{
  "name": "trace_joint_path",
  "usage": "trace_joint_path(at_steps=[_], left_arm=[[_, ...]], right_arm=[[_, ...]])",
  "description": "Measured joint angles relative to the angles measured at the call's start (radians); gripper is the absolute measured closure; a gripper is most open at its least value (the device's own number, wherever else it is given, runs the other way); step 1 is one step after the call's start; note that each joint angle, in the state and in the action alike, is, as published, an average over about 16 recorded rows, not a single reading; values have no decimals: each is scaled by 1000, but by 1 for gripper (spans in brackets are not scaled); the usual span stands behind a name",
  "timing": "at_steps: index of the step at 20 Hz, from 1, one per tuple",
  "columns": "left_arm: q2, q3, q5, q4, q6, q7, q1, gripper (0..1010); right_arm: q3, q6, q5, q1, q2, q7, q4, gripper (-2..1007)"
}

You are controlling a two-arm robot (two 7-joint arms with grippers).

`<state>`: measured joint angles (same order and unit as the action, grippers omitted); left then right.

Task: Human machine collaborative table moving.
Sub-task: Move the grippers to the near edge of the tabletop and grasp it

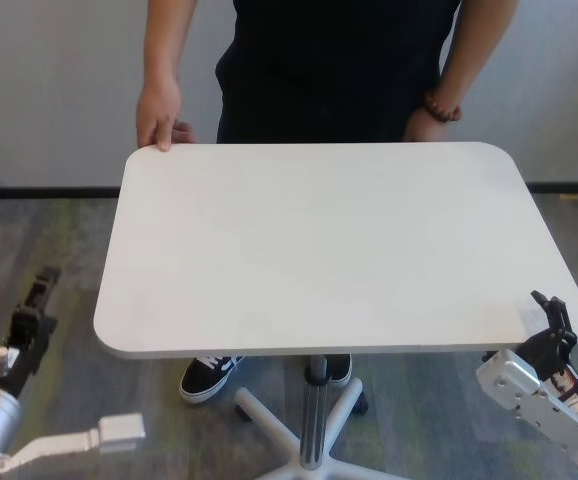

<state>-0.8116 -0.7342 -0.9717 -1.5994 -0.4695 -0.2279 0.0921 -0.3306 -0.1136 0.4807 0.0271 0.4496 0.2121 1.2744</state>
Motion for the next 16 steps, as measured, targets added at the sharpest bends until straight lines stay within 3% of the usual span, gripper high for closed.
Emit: trace_joint_path(at_steps=[4, 9, 16], left_arm=[[-36, -11, -33, -37, -20, 44, -21, 10], [-70, -20, -51, -80, -28, 74, -59, 10], [-70, -23, -60, -113, -18, 64, -101, 10]], right_arm=[[0, 0, 0, 0, 0, 0, 0, 0], [0, 0, 0, 0, 0, 0, 0, 0], [0, 0, 0, 0, 0, 0, 0, 0]])
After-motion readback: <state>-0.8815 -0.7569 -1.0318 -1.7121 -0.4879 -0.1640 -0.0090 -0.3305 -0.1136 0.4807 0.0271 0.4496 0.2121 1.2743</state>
